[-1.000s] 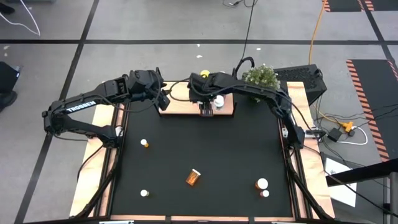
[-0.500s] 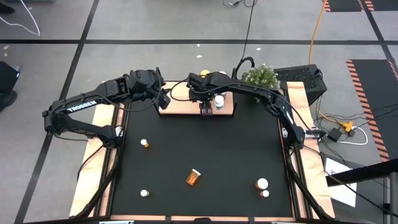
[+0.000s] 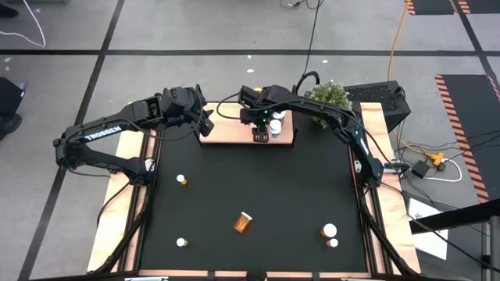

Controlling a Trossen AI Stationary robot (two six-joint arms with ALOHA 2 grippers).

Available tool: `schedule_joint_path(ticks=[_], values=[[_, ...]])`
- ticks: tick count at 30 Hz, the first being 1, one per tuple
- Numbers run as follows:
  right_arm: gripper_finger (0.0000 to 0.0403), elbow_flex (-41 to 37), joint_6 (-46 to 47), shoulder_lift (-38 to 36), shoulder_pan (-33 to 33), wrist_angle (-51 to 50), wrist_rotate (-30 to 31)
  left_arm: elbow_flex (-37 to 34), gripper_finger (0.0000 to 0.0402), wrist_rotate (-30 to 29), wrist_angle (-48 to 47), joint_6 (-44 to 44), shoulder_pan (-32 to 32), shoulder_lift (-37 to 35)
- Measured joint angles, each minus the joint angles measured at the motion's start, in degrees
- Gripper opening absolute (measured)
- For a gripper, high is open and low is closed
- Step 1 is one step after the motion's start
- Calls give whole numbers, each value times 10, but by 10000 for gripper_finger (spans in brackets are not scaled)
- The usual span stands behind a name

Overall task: Pick and place medicine bottles onto shelf by color
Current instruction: Put the orange pill bottle on the shelf aligned with the other orange pill bottles

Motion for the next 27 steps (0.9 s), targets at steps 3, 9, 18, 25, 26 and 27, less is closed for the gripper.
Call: schedule_joint_path(ticks=[3, 9, 18, 25, 26, 27], values=[[216, -13, 0, 0, 0, 3, -2, 0, 172, -1, 0, -1, 0, 0], [232, -25, 0, 0, 0, 10, 26, 0, 172, -1, 0, -1, 0, 0], [244, -25, 13, 0, 0, 26, 26, 0, 172, 0, -15, -16, 0, 0], [244, -25, 36, 0, 0, 40, 26, 0, 172, 0, -35, -27, 0, 0], [244, -25, 40, 0, 0, 39, 26, 0, 172, 0, -35, -30, 0, 0], [244, -25, 43, -1, 0, 36, 26, 0, 172, 0, -35, -31, 0, 0]])
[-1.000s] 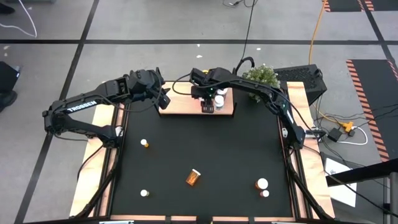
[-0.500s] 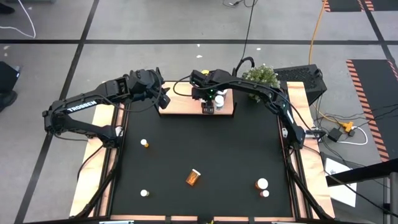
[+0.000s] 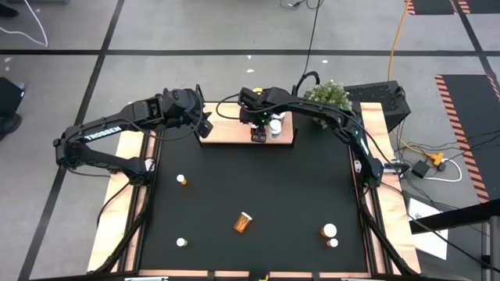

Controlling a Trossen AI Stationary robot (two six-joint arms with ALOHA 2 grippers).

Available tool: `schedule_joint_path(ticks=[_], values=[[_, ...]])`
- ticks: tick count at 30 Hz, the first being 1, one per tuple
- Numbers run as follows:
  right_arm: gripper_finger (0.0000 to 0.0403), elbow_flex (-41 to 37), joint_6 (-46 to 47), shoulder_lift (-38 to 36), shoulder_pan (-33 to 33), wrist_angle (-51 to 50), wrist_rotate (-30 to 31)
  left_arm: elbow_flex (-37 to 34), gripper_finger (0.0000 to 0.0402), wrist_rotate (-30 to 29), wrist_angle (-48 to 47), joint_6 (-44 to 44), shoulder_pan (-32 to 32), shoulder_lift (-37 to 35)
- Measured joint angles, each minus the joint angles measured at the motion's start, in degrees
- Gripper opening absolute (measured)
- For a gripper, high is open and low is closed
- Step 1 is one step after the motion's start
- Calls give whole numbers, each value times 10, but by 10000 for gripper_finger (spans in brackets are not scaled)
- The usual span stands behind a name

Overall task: Pick and place medicine bottles onto shelf by color
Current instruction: Put the orange pill bottle on the shelf aligned with the other orange pill bottles

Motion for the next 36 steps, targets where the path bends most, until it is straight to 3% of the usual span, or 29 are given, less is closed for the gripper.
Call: schedule_joint_path(ticks=[12, 26, 36], values=[[237, 0, 0, -53, 0, -9, 2, 0, 172, 0, -4, 4, -2, 0], [123, -56, -13, -54, 0, 29, 2, 0, 172, 0, -4, 4, -2, 0], [94, -65, -13, -54, 0, 56, 2, 0, 172, 0, -3, 4, -2, 0]])
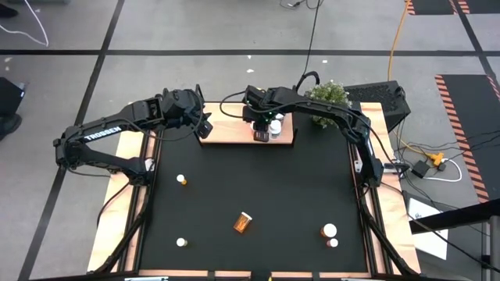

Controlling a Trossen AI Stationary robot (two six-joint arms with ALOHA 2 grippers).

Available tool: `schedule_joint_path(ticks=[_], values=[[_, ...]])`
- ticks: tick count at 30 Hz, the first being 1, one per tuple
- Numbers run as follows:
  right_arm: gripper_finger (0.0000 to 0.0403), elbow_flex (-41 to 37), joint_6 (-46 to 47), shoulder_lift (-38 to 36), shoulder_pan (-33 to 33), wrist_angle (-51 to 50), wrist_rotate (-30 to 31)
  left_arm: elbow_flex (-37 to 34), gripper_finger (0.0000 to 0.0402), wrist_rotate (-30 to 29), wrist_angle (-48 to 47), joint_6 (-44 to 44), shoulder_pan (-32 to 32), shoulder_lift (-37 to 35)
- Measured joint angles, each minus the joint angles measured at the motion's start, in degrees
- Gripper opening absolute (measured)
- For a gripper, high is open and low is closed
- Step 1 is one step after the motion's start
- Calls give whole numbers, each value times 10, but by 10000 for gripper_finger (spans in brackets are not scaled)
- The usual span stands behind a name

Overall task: Pick and place medicine bottles onto shelf by color
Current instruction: Put the orange pill bottle on the shelf aligned with the other orange pill bottles, then put the orange pill bottle on the shelf

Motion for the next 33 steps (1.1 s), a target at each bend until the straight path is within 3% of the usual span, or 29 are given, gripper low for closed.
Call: schedule_joint_path(ticks=[6, 14, 19, 22, 28, 33], values=[[106, -2, 18, -21, 0, -20, -1, 0, 172, 0, 0, -3, -2, 0], [158, -2, 114, -122, 4, -12, -17, 0, 172, 5, 13, 26, -2, 0], [194, -14, 247, -196, 28, 0, -14, 0, 172, 90, 54, 59, -1, 0], [199, -70, 312, -248, 74, 44, 35, 0, 172, 146, 60, 82, -4, 0], [191, -233, 427, -363, 207, 133, 175, 0, 172, 156, 62, 98, -25, 4], [182, -314, 499, -436, 312, 144, 195, 0, 172, 187, 144, 144, -45, 22]])
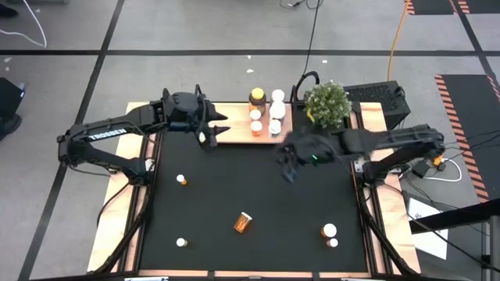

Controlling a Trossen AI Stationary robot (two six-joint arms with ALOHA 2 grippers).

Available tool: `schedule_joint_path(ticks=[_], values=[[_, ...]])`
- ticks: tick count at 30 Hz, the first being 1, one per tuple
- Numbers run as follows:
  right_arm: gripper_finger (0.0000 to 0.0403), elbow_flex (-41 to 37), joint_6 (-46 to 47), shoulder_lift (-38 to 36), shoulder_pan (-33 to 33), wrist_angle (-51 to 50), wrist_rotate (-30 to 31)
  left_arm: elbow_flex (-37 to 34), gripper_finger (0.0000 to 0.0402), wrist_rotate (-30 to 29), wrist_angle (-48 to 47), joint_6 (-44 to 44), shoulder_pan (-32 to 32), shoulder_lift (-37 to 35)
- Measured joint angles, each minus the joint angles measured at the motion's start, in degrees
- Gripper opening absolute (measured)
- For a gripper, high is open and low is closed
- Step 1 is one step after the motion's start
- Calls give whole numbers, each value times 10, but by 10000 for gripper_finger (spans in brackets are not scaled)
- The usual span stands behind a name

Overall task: Pick and place medicine bottles onto shelf by color
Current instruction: Put the orange pill bottle on the shelf

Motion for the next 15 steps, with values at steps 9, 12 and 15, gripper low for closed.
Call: schedule_joint_path(ticks=[9, 12, 15], values=[[176, -37, 134, -27, 145, -177, -41, 0, 172, 12, 36, -77, -45, 24], [194, -50, 115, -27, 164, -194, -107, 0, 172, 7, -2, -77, -70, 25], [223, -55, 51, -26, 171, -189, -183, 0, 172, 10, -14, -108, -91, 25]])
